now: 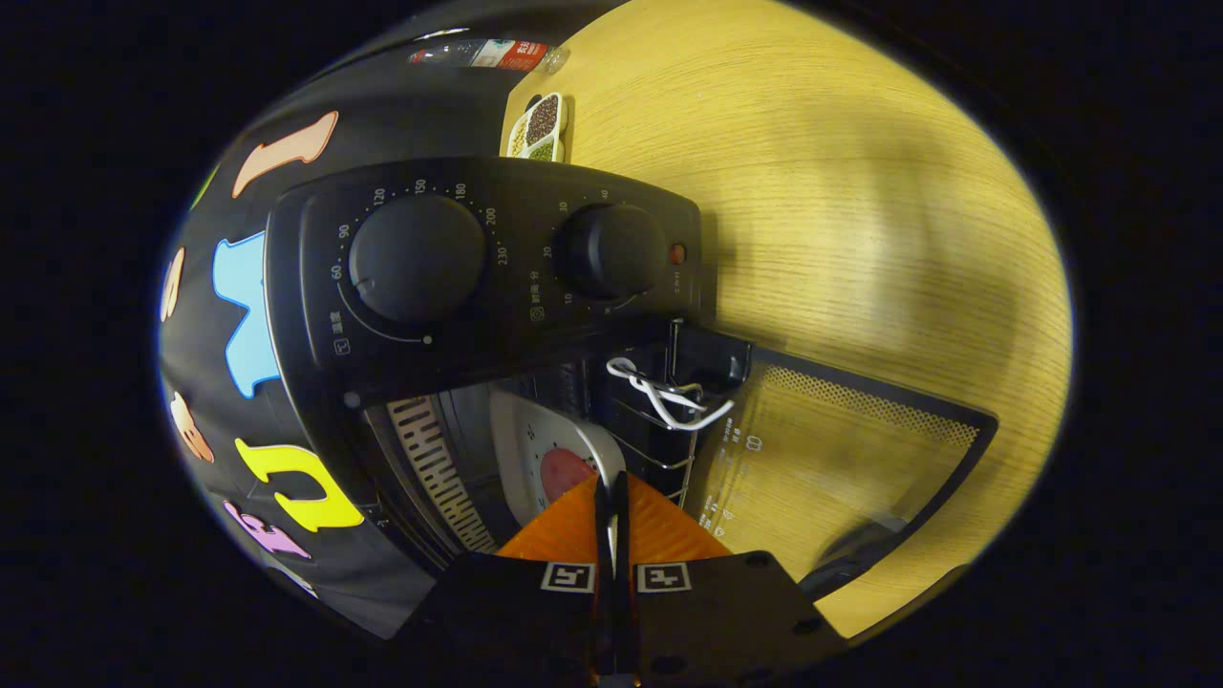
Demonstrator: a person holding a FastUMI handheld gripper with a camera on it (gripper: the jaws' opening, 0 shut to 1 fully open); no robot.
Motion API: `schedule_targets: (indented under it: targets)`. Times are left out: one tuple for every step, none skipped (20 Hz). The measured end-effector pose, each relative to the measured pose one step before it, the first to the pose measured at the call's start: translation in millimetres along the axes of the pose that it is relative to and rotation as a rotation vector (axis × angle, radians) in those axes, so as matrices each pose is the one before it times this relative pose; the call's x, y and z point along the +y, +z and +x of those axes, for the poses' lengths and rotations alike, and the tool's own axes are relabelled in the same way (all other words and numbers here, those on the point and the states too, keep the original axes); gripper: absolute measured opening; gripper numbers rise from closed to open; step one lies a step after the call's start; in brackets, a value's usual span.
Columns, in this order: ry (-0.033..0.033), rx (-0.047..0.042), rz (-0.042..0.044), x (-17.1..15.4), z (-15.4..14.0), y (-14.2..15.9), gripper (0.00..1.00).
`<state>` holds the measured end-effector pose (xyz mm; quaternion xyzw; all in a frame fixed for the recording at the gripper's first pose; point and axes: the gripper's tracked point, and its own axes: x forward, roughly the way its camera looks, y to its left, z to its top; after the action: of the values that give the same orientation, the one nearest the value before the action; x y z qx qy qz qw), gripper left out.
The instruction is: Open the toaster oven, put the food inside, and close the toaster oven door.
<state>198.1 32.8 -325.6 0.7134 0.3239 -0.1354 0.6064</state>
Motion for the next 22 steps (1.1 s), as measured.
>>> schedule_targets:
  targets:
    - [0.00217, -0.00163, 0.00852, 2.49, 3.16, 0.06, 0.02]
    - [0.00398, -0.00172, 0.00803, 2.22, 2.92, 1.93, 0.02]
    - [0.00034, -0.00266, 0.00006, 0.47, 0.32, -0.99, 0.03]
    - [0.00481, -0.00861, -0.00740, 0.79, 0.83, 0.26, 0.03]
    - [0.00517, -0.00299, -0.00982, 0.96, 0.06, -2.34, 0.04]
    - [0.00826, 0.01251, -0.01011, 1.02, 0.57, -4.69, 0.05]
    - [0.01827, 0.02613, -0.00449, 2.03, -1.71, -1.95, 0.07]
    - [0.00626, 0.02379, 0.00098, 0.60, -0.64, -7.51, 0.08]
    - [0.00812, 0.01505, -0.00298, 0.72, -2.55, -2.46, 0.09]
    - [0.00949, 0.00611, -0.01202, 1.19, -2.57, -3.85, 0.13]
    - [0.01038, 0.00326, -0.01338, 2.58, -4.09, -3.07, 0.19]
    - [-0.00445, 0.00276, -0.01495, -0.59, -5.26, -3.54, 0.25]
    - [0.01526, 0.00514, -0.00672, 3.01, -3.90, -2.27, 0.26]
    - [0.00568, 0.02036, 0.00232, 1.54, -1.90, -9.80, 0.31]
    - [0.00459, 0.01298, 0.00061, 0.87, -8.36, -0.64, 0.55]
    - [-0.00777, 0.00598, -0.00986, -1.18, -5.92, -3.46, 0.63]
    - [-0.00437, 0.00609, -0.01576, -1.43, -6.39, -4.08, 0.69]
    - [0.00321, 0.01377, -0.01450, -0.15, -7.54, -5.67, 0.69]
    - [0.00097, 0.01546, -0.01428, -0.95, -9.22, -5.31, 0.79]
    - [-0.00589, 0.01621, -0.02129, -2.00, -6.38, -8.10, 0.88]
    - [-0.00715, 0.00785, -0.03239, -2.59, -7.42, -5.74, 0.97]
    - [-0.01088, 0.00495, -0.04152, -3.42, -6.22, -5.59, 0.97]
